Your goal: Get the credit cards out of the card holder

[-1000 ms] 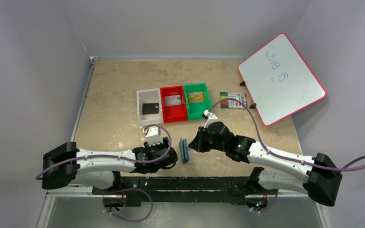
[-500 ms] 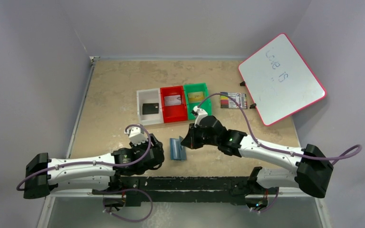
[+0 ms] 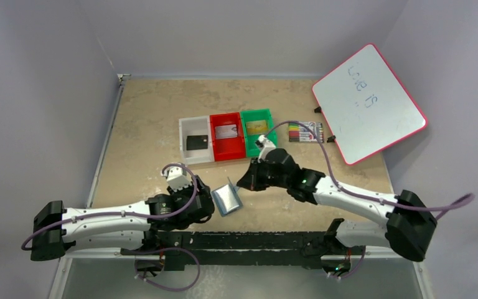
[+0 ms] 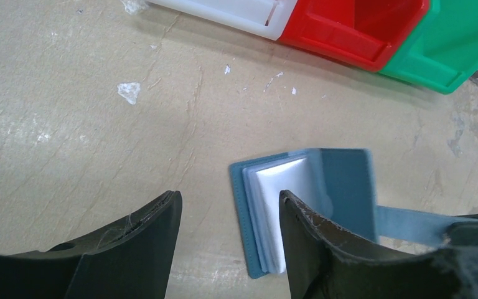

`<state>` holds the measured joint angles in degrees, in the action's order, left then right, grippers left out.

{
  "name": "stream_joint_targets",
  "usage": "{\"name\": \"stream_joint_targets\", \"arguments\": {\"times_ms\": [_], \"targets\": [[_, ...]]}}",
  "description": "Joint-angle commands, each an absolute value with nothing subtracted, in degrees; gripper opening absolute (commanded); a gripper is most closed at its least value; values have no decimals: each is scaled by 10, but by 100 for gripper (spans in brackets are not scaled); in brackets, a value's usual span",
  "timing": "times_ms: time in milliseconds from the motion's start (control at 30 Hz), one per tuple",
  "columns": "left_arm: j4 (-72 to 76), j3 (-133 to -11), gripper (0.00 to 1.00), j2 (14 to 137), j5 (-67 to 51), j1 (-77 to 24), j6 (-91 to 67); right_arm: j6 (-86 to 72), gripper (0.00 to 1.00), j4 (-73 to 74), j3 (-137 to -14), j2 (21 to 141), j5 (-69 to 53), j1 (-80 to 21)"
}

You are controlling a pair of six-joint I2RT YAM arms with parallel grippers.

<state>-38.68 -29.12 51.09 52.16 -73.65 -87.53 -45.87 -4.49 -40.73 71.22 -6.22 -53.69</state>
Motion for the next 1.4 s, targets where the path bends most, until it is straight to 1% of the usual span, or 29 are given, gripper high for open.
{"name": "stream_joint_targets", "arguments": {"times_ms": [0,33,67,100,133,200,333,533,667,800,1033,1200,1267,1367], "targets": [[-374,-290,58,521,528,-738,-879,-521,0,-54,-344,640,-42,-471],[-371,-291,58,522,527,-738,-877,-533,0,-33,-328,626,-24,-454],[-368,-290,58,524,525,-738,-874,-550,2,-30,-309,614,-21,-441],[-363,-289,58,525,524,-738,-872,-556,4,-47,-282,602,-35,-429],[-356,-288,58,526,524,-738,-869,-562,4,-59,-250,601,-48,-419],[-346,-289,58,530,524,-738,-859,-572,4,-49,-229,615,-50,-406],[-327,-296,58,545,518,-738,-842,-589,0,-9,-220,645,-17,-399],[-298,-312,58,584,504,-738,-817,-606,0,-22,-196,645,-9,-399],[-268,-317,58,605,492,-738,-796,-571,0,-45,-196,637,-19,-399],[-221,-320,59,615,482,-738,-770,-542,3,-62,-199,633,-23,-399],[-151,-319,68,626,470,-731,-726,-523,2,-54,-216,673,-7,-399],[-102,-297,69,631,376,-647,-687,-519,1,-44,-232,711,2,-399],[-81,-290,70,624,363,-634,-669,-515,1,-52,-233,714,0,-399],[-26,-277,76,621,334,-625,-640,-511,2,-62,-230,708,0,-399]]}}
